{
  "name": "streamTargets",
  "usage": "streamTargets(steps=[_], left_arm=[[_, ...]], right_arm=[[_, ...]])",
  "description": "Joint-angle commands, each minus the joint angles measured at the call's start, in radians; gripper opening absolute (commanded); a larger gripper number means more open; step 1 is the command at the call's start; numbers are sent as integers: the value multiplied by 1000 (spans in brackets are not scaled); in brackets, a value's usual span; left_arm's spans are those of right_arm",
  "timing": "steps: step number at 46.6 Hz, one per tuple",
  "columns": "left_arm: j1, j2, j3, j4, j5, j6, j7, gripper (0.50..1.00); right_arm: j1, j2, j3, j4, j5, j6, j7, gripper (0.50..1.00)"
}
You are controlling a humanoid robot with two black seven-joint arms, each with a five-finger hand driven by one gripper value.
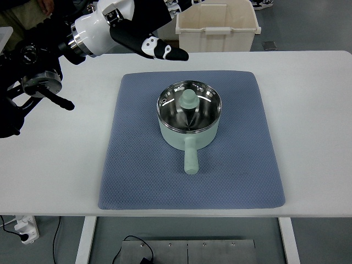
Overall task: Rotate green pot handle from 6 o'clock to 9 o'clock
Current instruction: 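Raise the left hand and swing it over the green saucepan, then lower the left hand onto the saucepan handle nearest the robot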
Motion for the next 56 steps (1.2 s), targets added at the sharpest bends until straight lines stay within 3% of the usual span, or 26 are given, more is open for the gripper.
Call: streamTargets(steps=[1, 17, 38, 56], left_arm=[[-3, -37, -4, 3, 95, -4, 0, 1000], [-41, -88, 1, 0, 356, -78, 1, 1000], [-178, -94, 229, 0, 485, -78, 1, 1000], [-233, -160, 351, 19, 645, -78, 3, 1000]], right_arm=[[0, 0, 0, 0, 0, 0, 0, 1000], [0, 0, 0, 0, 0, 0, 0, 1000], [0, 0, 0, 0, 0, 0, 0, 1000], [0, 0, 0, 0, 0, 0, 0, 1000]])
